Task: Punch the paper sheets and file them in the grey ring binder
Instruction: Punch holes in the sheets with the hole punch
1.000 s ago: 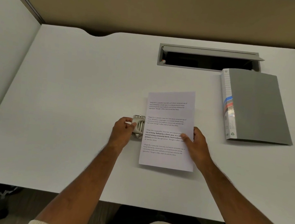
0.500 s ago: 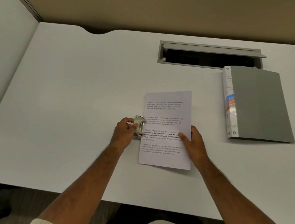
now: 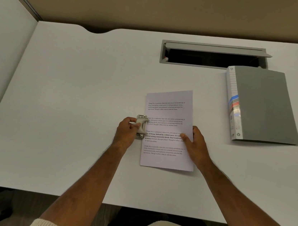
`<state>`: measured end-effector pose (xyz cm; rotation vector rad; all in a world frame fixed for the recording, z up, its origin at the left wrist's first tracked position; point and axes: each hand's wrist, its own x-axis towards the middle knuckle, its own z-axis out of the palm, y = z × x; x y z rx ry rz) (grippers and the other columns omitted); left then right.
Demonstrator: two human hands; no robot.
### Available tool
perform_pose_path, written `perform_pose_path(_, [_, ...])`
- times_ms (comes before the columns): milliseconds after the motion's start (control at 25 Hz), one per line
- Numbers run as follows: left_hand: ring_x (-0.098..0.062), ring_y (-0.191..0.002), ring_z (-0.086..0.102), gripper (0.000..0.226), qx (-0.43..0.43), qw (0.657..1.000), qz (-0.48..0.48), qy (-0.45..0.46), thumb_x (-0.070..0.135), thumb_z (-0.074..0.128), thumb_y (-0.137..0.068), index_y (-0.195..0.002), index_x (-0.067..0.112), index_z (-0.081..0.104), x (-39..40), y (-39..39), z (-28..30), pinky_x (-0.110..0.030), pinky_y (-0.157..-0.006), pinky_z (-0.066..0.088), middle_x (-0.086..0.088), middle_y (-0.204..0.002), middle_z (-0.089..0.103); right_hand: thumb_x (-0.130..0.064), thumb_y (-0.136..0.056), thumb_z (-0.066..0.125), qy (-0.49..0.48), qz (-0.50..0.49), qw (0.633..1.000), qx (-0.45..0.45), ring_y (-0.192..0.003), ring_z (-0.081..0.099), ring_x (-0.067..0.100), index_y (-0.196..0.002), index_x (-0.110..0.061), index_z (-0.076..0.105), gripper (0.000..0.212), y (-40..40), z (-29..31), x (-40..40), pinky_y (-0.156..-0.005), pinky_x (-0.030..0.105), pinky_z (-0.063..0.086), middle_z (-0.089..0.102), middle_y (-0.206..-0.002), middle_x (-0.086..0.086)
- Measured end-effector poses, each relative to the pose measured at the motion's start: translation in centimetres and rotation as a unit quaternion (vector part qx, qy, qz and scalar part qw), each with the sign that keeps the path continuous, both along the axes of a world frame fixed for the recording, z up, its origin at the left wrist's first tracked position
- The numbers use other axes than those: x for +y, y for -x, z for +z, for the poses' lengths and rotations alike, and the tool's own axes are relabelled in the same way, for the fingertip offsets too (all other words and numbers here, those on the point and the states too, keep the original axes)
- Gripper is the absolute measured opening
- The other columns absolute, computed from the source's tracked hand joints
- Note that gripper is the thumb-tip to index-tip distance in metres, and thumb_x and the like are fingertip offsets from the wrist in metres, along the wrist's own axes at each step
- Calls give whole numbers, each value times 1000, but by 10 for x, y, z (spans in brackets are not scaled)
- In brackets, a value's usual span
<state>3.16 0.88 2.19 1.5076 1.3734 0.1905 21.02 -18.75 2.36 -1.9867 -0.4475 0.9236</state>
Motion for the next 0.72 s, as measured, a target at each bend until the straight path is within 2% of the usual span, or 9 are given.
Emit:
perform_pose_path(240, [-11, -80, 67, 9, -6, 1000, -2, 7, 23, 66, -97, -105, 23, 62, 0, -1, -1, -20, -62, 46, -1, -94, 72, -25, -99, 61, -17, -19, 1000, 16, -103, 64, 5, -125, -18, 53, 27, 7, -3, 6, -79, 16, 49, 65, -121, -5])
perform_pose_path(440, [-11, -78, 67, 7, -9, 1000, -3, 12, 24, 67, -96, -100, 25, 61, 3, -1, -3, -21, -62, 46, 1, -89, 71, -25, -99, 61, -9, -21, 1000, 16, -99, 62, -3, -125, -17, 53, 28, 6, -3, 7, -80, 18, 51, 64, -119, -7])
perform_pose_path(600, [-14, -79, 68, 13, -21, 1000, -8, 21, 23, 71, -92, -102, 21, 64, 12, 2, -6, -26, -64, 50, -1, -89, 72, -27, -100, 61, -3, -21, 999, 24, -98, 62, -2, -125, -18, 53, 28, 5, -3, 8, -74, 13, 49, 64, -120, -7])
perform_pose_path(720, [-17, -83, 69, 14, -38, 998, -18, 40, 20, 74, -90, -100, 18, 65, 24, 1, -7, -34, -72, 59, -2, -89, 72, -27, -100, 60, 1, -24, 999, 30, -98, 62, -3, -127, -17, 52, 30, 6, -2, 7, -71, 11, 48, 63, -121, -7])
